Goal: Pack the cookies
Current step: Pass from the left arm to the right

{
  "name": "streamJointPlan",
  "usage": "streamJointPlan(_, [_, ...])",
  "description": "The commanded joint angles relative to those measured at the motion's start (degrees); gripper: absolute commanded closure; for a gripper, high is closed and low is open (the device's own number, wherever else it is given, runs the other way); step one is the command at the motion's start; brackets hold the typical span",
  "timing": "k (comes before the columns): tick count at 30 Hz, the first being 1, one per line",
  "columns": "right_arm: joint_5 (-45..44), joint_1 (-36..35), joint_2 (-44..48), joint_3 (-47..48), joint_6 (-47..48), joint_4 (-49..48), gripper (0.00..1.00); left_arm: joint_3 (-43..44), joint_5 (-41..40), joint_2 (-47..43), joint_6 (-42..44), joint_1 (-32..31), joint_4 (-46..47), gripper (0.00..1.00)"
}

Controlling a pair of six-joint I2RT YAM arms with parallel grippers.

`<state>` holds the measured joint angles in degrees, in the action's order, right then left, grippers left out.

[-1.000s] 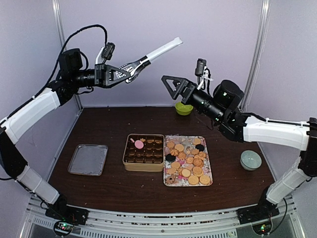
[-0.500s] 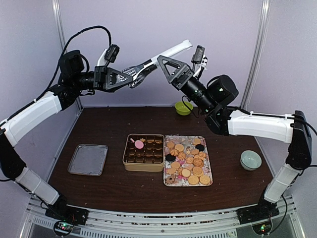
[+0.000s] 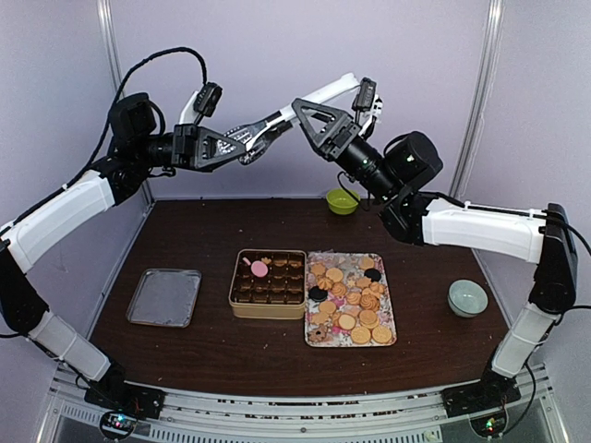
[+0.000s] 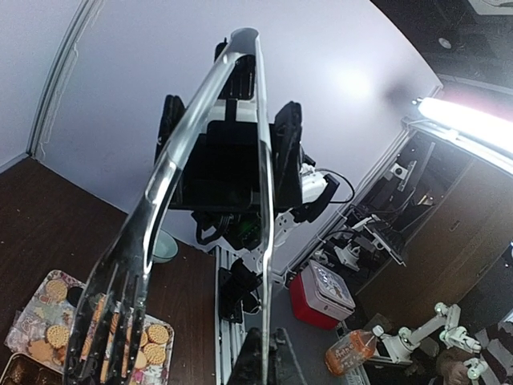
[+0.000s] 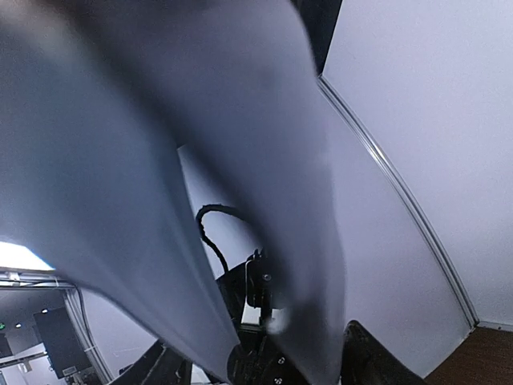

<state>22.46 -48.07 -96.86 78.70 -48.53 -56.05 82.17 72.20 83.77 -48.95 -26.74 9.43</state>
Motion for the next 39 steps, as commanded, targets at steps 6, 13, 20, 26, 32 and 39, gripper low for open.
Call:
streamJointPlan(6, [9.8,4.3,4.9,-3.7,-4.1,3.5,0.37,3.4,1.4,-1.8,16.3,-0.1,-14.1,1.00])
streamJointPlan(13, [16.4,7.4,7.2,-4.0,-4.2,8.2,0.34,5.7,1.7,-1.6,26.1,0.2,-25.1,1.00])
streamJointPlan(20, [22.5,8.1,6.2,-0.3,-3.9,12.2,0.36,6.5,2.3,-1.6,28.7,0.2,-27.8,1.00])
streamJointPlan(26, [26.8,8.2,5.3,0.9,-3.8,14.3,0.43,7.0,2.8,-1.8,29.2,0.2,-28.4,1.00])
streamJointPlan(32, [28.5,8.2,4.8,0.4,-5.0,11.9,0.50,6.9,2.7,-1.9,29.3,0.1,-28.6,1.00])
streamJointPlan(39, [26.2,8.3,6.3,-0.3,-3.3,11.8,0.62,7.1,1.9,-2.2,31.7,0.2,-31.8,1.00])
